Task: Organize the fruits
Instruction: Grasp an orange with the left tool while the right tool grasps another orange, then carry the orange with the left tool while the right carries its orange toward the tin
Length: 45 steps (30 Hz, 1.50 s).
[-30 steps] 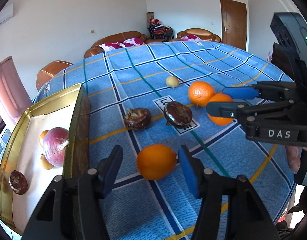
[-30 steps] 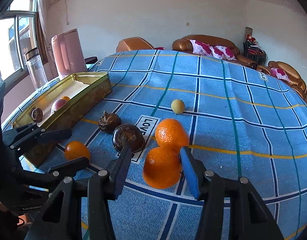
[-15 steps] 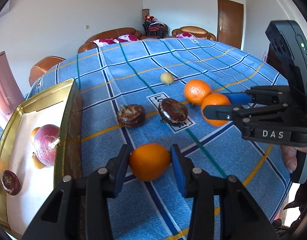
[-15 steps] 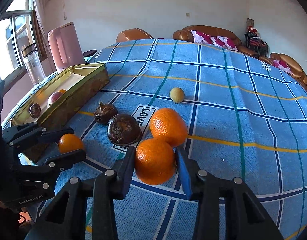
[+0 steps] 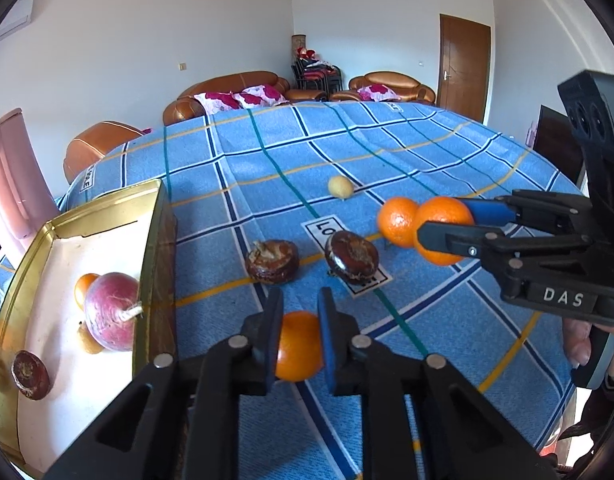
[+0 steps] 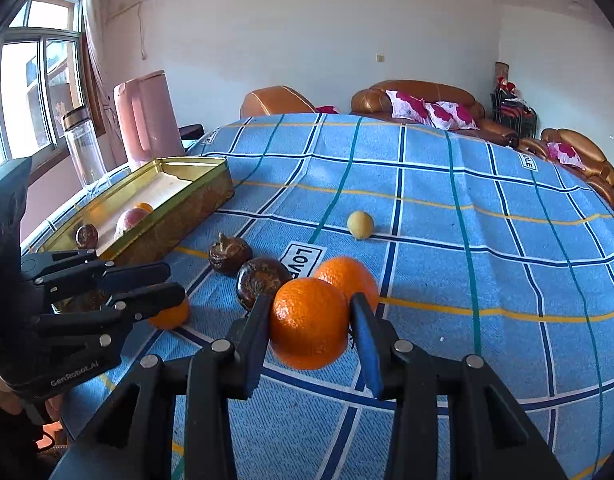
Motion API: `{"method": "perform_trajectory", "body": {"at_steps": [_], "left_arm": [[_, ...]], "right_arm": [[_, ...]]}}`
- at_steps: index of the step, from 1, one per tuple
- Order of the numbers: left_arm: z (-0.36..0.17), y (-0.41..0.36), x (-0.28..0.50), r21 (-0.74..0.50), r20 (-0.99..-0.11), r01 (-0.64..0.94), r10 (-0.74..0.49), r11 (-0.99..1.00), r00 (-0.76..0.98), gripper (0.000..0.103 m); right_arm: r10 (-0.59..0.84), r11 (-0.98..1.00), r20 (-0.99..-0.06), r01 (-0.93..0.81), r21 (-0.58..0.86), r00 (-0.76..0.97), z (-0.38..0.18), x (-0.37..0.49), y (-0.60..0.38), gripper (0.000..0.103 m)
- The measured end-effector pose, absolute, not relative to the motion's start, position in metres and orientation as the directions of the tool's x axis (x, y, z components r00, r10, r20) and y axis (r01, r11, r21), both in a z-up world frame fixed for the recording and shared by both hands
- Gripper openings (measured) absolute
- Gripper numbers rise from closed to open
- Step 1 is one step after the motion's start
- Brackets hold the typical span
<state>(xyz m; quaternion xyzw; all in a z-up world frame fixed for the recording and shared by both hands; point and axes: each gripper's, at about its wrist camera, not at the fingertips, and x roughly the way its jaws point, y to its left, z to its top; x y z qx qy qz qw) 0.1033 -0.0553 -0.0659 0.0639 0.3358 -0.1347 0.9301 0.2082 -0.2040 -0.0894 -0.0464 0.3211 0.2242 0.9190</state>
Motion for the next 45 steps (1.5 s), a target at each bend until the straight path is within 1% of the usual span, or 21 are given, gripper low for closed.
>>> {"method": "perform_trajectory", "body": {"at_steps": [6, 8, 9, 10, 12, 16, 17, 18, 23, 28, 29, 30, 32, 34, 39, 40, 41, 42, 43, 44, 45], "left_arm": [[-0.069, -0.058, 0.106, 0.034, -0.648, 0.297, -0.205, 0.954, 0.733, 0.02], [-0.071, -0.059, 0.106, 0.038, -0.652, 0.288, -0.195, 0.957, 0.732, 0.028], [-0.073, -0.059, 0.106, 0.039, -0.657, 0.281, -0.187, 0.959, 0.73, 0.037], [-0.074, -0.059, 0.106, 0.04, -0.66, 0.279, -0.184, 0.96, 0.728, 0.041], [-0.077, -0.059, 0.106, 0.035, -0.672, 0.29, -0.192, 0.957, 0.715, 0.044], [-0.083, -0.062, 0.108, 0.038, -0.701, 0.301, -0.189, 0.953, 0.688, 0.045], [-0.084, -0.062, 0.108, 0.034, -0.704, 0.306, -0.194, 0.951, 0.683, 0.039], [-0.084, -0.063, 0.107, 0.038, -0.706, 0.308, -0.193, 0.951, 0.681, 0.038], [-0.082, -0.066, 0.103, 0.048, -0.689, 0.321, -0.202, 0.946, 0.696, 0.037], [-0.07, -0.062, 0.096, 0.022, -0.629, 0.314, -0.231, 0.949, 0.742, 0.035], [-0.067, -0.061, 0.094, 0.018, -0.611, 0.31, -0.235, 0.95, 0.756, 0.025], [-0.064, -0.061, 0.094, 0.016, -0.601, 0.31, -0.239, 0.951, 0.763, 0.009], [-0.057, -0.059, 0.091, 0.013, -0.573, 0.303, -0.242, 0.953, 0.783, 0.011], [-0.054, -0.059, 0.09, 0.011, -0.562, 0.311, -0.251, 0.95, 0.788, 0.011], [-0.061, -0.057, 0.094, 0.019, -0.591, 0.295, -0.227, 0.955, 0.774, 0.012], [-0.062, -0.056, 0.094, 0.022, -0.596, 0.291, -0.221, 0.957, 0.772, 0.013], [-0.064, -0.055, 0.093, 0.021, -0.6, 0.292, -0.222, 0.956, 0.768, 0.018], [-0.065, -0.055, 0.092, 0.02, -0.604, 0.293, -0.222, 0.956, 0.766, 0.029], [-0.067, -0.054, 0.092, 0.021, -0.606, 0.292, -0.22, 0.956, 0.764, 0.036], [-0.068, -0.054, 0.091, 0.022, -0.606, 0.288, -0.216, 0.958, 0.766, 0.05], [-0.068, -0.053, 0.089, 0.018, -0.606, 0.286, -0.217, 0.958, 0.765, 0.059]], "right_arm": [[0.384, 0.893, -0.594, -0.447, 0.046, 0.707, -0.085, 0.206, -0.201, 0.041], [0.384, 0.893, -0.589, -0.449, 0.039, 0.711, -0.084, 0.205, -0.199, 0.041], [0.386, 0.892, -0.586, -0.45, 0.039, 0.713, -0.083, 0.204, -0.199, 0.041], [0.388, 0.891, -0.583, -0.453, 0.039, 0.714, -0.082, 0.204, -0.199, 0.041], [0.392, 0.89, -0.576, -0.455, 0.039, 0.717, -0.08, 0.203, -0.198, 0.041], [0.397, 0.888, -0.566, -0.459, 0.036, 0.723, -0.078, 0.203, -0.195, 0.041], [0.399, 0.886, -0.563, -0.462, 0.034, 0.724, -0.078, 0.202, -0.194, 0.041], [0.401, 0.885, -0.56, -0.464, 0.032, 0.726, -0.077, 0.202, -0.192, 0.041], [0.399, 0.883, -0.54, -0.47, 0.008, 0.741, -0.071, 0.201, -0.184, 0.041], [0.402, 0.884, -0.516, -0.467, 0.004, 0.757, -0.071, 0.2, -0.183, 0.041], [0.404, 0.885, -0.51, -0.466, 0.006, 0.76, -0.072, 0.2, -0.183, 0.041], [0.408, 0.884, -0.504, -0.467, 0.009, 0.762, -0.071, 0.199, -0.183, 0.041], [0.413, 0.883, -0.49, -0.469, 0.009, 0.767, -0.071, 0.197, -0.183, 0.041], [0.416, 0.882, -0.481, -0.472, 0.007, 0.771, -0.071, 0.196, -0.182, 0.041], [0.411, 0.881, -0.486, -0.473, -0.003, 0.771, -0.075, 0.196, -0.178, 0.041], [0.411, 0.882, -0.488, -0.472, -0.003, 0.77, -0.076, 0.196, -0.178, 0.041], [0.413, 0.882, -0.48, -0.472, -0.004, 0.774, -0.075, 0.195, -0.179, 0.041], [0.416, 0.881, -0.474, -0.474, -0.004, 0.776, -0.074, 0.194, -0.179, 0.041], [0.417, 0.88, -0.471, -0.475, -0.003, 0.777, -0.074, 0.193, -0.179, 0.041], [0.417, 0.881, -0.469, -0.474, -0.003, 0.778, -0.074, 0.193, -0.179, 0.041], [0.416, 0.882, -0.464, -0.472, -0.003, 0.782, -0.074, 0.192, -0.18, 0.041]]}}
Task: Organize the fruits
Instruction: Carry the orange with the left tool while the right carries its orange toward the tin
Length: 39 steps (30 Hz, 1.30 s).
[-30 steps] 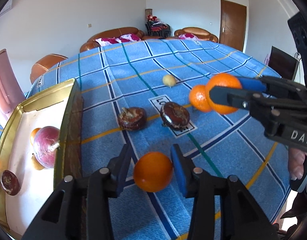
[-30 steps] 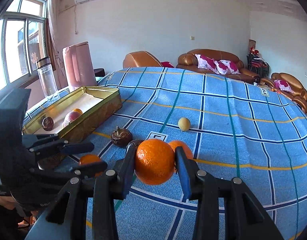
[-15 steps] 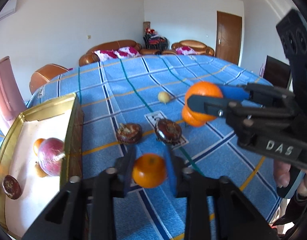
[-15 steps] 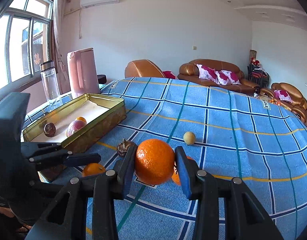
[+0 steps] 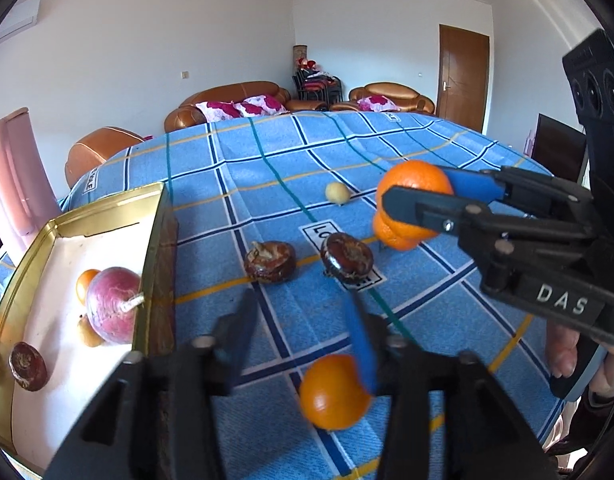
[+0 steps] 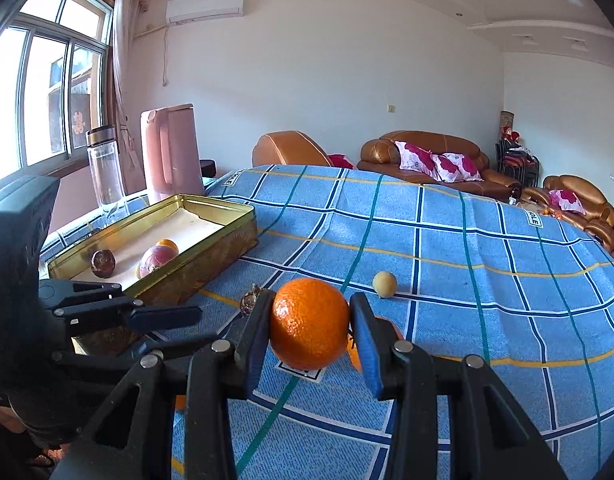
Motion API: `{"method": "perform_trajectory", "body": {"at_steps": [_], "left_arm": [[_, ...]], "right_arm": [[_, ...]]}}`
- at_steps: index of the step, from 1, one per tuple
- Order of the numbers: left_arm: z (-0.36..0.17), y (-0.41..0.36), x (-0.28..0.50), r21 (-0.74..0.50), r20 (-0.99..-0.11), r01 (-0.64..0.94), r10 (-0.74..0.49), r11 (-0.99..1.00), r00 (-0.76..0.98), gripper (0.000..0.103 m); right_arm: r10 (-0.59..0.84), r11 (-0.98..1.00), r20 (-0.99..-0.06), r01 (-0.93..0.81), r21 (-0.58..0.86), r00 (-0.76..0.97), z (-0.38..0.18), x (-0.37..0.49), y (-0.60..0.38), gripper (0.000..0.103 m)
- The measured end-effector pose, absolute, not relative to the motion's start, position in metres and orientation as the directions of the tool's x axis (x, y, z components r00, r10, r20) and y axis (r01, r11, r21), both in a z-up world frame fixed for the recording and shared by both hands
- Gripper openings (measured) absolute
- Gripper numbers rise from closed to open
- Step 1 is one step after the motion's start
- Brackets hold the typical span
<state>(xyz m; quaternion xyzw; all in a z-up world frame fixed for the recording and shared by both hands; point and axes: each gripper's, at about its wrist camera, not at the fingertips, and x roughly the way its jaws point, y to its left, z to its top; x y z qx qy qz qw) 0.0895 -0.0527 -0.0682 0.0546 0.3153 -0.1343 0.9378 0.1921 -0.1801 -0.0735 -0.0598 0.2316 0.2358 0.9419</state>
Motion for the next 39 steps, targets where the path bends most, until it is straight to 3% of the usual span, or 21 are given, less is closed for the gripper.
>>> {"method": "perform_trajectory", "body": {"at_steps": [16, 17, 18, 20, 24, 39], "left_arm": [[-0.077, -0.074, 0.065, 0.018, -0.645, 0.387, -0.285, 0.922, 0.709, 0.061], [-0.079, -0.076, 0.065, 0.017, -0.651, 0.393, -0.288, 0.92, 0.702, 0.057], [-0.082, -0.079, 0.065, 0.025, -0.664, 0.4, -0.284, 0.916, 0.692, 0.046], [-0.088, -0.082, 0.067, 0.032, -0.688, 0.404, -0.273, 0.914, 0.672, 0.039], [-0.089, -0.082, 0.067, 0.022, -0.69, 0.391, -0.268, 0.92, 0.672, 0.038], [-0.047, -0.064, 0.079, 0.022, -0.528, 0.275, -0.222, 0.961, 0.82, 0.038]], "right_arm": [[0.424, 0.886, -0.428, -0.462, 0.017, 0.798, -0.071, 0.188, -0.188, 0.041], [0.425, 0.887, -0.429, -0.462, 0.019, 0.797, -0.071, 0.188, -0.188, 0.041], [0.425, 0.887, -0.43, -0.462, 0.019, 0.797, -0.071, 0.188, -0.188, 0.041], [0.425, 0.886, -0.429, -0.463, 0.019, 0.797, -0.071, 0.188, -0.188, 0.041], [0.428, 0.887, -0.422, -0.461, 0.027, 0.799, -0.07, 0.188, -0.19, 0.041], [0.438, 0.885, -0.394, -0.464, 0.033, 0.808, -0.068, 0.183, -0.194, 0.042]]}}
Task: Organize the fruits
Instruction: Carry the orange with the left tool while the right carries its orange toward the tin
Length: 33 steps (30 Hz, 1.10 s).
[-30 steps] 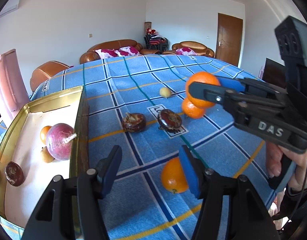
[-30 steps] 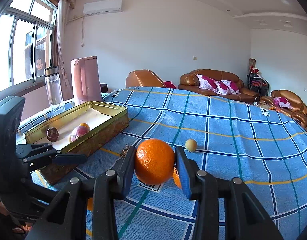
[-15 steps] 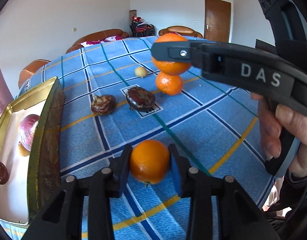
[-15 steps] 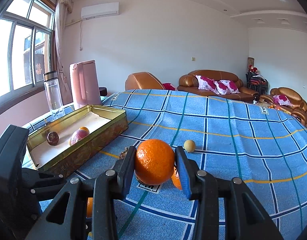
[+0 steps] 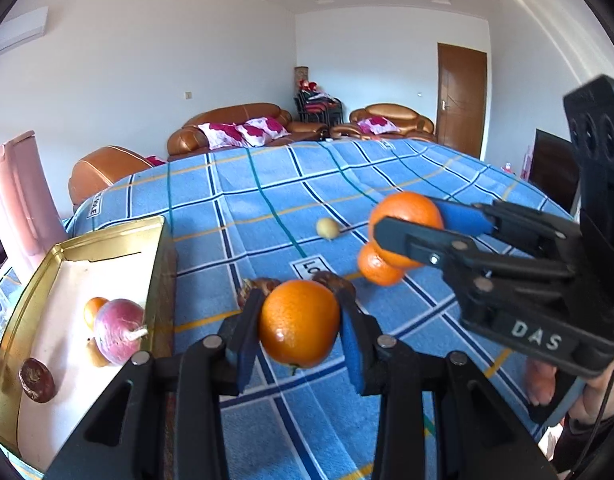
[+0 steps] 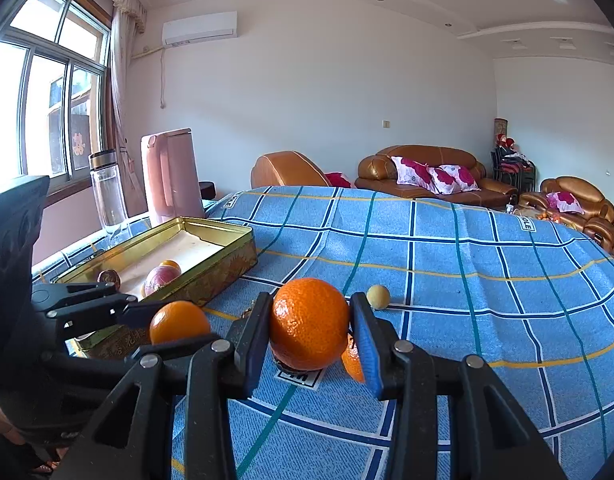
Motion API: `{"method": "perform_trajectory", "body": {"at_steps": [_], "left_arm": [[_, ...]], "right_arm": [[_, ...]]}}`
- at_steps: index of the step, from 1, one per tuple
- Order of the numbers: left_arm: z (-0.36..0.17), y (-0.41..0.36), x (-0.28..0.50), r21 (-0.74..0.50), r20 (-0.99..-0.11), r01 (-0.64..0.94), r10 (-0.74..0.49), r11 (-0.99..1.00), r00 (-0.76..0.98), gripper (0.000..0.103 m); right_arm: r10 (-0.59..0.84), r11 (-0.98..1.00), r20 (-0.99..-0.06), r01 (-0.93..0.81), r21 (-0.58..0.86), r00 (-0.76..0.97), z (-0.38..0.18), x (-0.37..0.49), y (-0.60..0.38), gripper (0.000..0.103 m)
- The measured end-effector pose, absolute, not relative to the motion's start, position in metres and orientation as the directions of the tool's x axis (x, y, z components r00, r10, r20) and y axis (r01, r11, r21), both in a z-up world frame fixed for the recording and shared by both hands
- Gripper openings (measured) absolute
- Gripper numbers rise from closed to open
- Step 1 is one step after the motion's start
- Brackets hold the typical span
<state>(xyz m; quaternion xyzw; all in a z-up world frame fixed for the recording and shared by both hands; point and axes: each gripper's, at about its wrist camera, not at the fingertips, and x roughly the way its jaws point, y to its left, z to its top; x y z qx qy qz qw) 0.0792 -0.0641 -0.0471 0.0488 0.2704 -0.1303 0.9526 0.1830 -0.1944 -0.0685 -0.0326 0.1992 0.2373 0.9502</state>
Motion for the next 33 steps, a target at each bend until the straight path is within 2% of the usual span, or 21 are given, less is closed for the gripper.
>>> {"method": "perform_trajectory", "body": {"at_steps": [21, 33], "left_arm": [[-0.035, -0.046, 0.075, 0.036, -0.369, 0.188, -0.162, 0.982, 0.915, 0.038], [-0.029, -0.017, 0.068, 0.014, -0.34, 0.116, -0.105, 0.993, 0.935, 0.038]], "right_arm": [[0.448, 0.878, -0.336, -0.479, -0.011, 0.829, -0.064, 0.169, -0.192, 0.042], [0.485, 0.84, -0.356, -0.539, -0.063, 0.799, -0.063, 0.166, -0.16, 0.042]]}}
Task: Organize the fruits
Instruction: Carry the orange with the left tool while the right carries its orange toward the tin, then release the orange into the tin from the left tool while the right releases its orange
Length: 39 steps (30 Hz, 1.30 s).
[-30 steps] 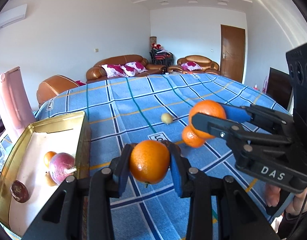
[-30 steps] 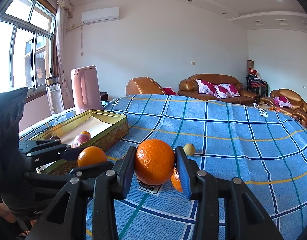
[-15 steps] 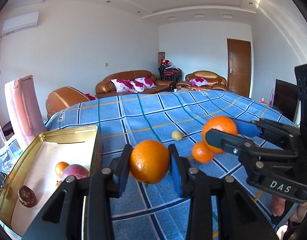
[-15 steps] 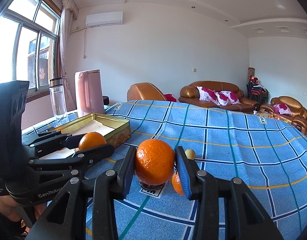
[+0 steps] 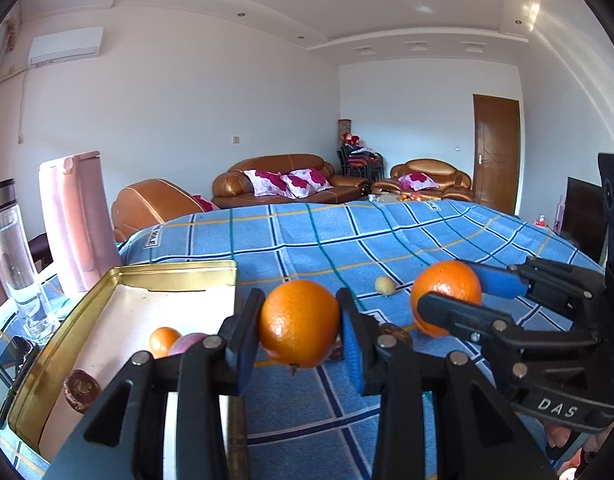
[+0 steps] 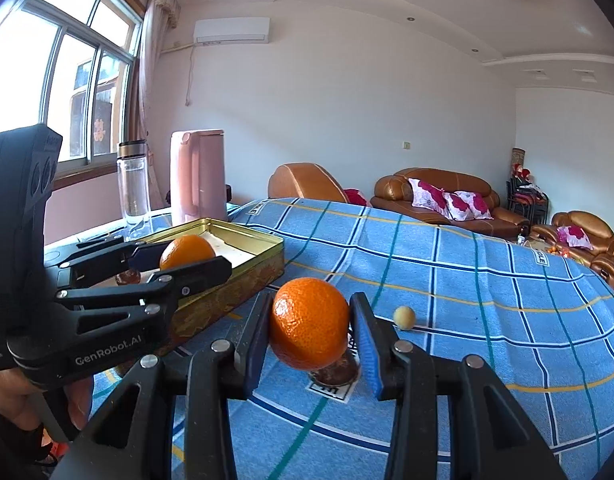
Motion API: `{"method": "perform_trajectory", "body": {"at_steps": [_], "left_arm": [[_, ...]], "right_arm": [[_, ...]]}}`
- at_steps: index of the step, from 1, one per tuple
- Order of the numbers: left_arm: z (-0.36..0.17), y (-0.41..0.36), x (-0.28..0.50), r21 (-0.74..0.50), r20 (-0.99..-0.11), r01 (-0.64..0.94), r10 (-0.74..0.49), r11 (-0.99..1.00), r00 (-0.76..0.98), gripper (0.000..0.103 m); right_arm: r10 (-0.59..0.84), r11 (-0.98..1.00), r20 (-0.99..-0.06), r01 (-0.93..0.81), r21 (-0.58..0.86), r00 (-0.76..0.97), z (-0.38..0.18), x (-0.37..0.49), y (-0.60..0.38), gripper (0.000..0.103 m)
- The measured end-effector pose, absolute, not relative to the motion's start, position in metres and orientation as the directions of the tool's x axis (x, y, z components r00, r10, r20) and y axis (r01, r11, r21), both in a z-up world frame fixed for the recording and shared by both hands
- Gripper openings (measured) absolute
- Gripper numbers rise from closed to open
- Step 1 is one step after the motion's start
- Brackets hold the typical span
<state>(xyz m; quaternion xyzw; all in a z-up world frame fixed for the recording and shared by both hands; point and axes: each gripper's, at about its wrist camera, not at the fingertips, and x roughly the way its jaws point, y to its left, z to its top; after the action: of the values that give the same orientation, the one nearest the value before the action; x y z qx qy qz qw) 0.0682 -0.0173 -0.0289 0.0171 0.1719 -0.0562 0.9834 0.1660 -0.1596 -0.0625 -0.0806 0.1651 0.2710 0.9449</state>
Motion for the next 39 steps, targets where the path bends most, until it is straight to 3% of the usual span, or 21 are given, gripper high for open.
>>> {"method": "perform_trajectory", "body": {"at_steps": [20, 39], "left_arm": [[-0.026, 0.066, 0.051, -0.023, -0.339, -0.053, 0.042, 0.998, 0.94, 0.038], [-0.043, 0.124, 0.043, -0.033, -0.417, -0.181, 0.151, 0.983, 0.896, 0.038]], "right_arm": [[0.59, 0.725, -0.411, -0.68, -0.111, 0.695, -0.059, 0.167, -0.072, 0.042], [0.632, 0.619, -0.49, -0.772, -0.146, 0.6, -0.079, 0.162, 0.001, 0.042]]}}
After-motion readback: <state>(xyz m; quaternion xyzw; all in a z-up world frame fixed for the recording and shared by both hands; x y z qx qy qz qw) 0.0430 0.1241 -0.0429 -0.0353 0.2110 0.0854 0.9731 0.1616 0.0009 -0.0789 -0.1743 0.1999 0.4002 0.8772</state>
